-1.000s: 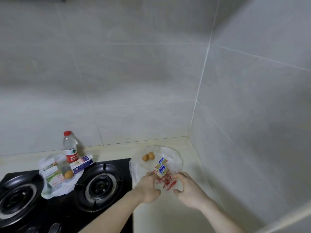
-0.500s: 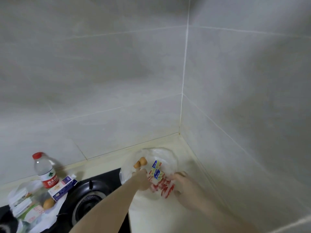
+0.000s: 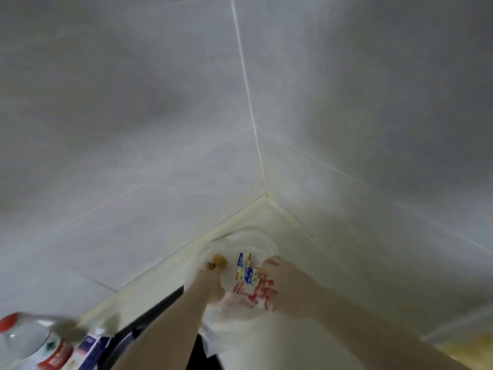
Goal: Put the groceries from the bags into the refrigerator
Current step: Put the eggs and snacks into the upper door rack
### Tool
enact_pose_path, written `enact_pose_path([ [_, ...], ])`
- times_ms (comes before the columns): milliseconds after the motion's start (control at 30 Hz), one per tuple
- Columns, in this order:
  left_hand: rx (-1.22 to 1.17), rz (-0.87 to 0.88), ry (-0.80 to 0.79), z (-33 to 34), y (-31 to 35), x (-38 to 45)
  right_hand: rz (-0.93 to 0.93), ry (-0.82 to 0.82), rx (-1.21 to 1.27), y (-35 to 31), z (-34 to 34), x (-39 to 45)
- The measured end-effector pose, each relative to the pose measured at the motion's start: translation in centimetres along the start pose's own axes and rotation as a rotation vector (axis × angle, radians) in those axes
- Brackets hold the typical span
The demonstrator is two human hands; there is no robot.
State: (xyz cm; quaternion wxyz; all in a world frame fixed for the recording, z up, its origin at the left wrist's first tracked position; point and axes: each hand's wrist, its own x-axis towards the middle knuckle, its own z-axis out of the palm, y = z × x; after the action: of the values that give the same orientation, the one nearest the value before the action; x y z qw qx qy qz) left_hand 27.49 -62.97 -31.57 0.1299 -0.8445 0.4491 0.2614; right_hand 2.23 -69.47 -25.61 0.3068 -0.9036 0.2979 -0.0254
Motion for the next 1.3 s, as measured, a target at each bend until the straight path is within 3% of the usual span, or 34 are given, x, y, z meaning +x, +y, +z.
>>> enact_pose_path([
  [167,0.035,0.046,-0.019,-0.1,-1.0,2.2,0.056,0.061,0.036,-0.4,0.5,-0.3],
  [333,0.097,0.133,0.003,-0.1,-1.4,2.5,0.101,0.006,0.02,0.7,2.1,-0.2],
  [567,0.035,0.237,0.049,0.3,0.8,-3.1,0.138,-0.062,0.039,0.0,2.6,-0.3],
  [700,-0.146,0.304,0.186,-1.9,2.2,-8.3,0.134,-0.135,0.021,0.6,3.9,1.5],
  [800,-0.329,0.361,0.382,-3.8,1.8,-12.5,0.089,-0.193,-0.06,-0.9,2.9,3.2],
  [900,-0.403,0.3,0.527,-4.8,0.3,-15.5,0.098,-0.211,-0.091,-2.0,3.0,5.7],
  [1100,-0.486,0.124,0.668,-4.4,-2.2,-18.0,0.0,-0.257,-0.255,-4.5,4.8,10.7],
  [1300,-0.502,0.064,0.704,-4.1,-3.2,-18.9,-0.039,-0.307,-0.373,-6.5,6.3,14.4],
])
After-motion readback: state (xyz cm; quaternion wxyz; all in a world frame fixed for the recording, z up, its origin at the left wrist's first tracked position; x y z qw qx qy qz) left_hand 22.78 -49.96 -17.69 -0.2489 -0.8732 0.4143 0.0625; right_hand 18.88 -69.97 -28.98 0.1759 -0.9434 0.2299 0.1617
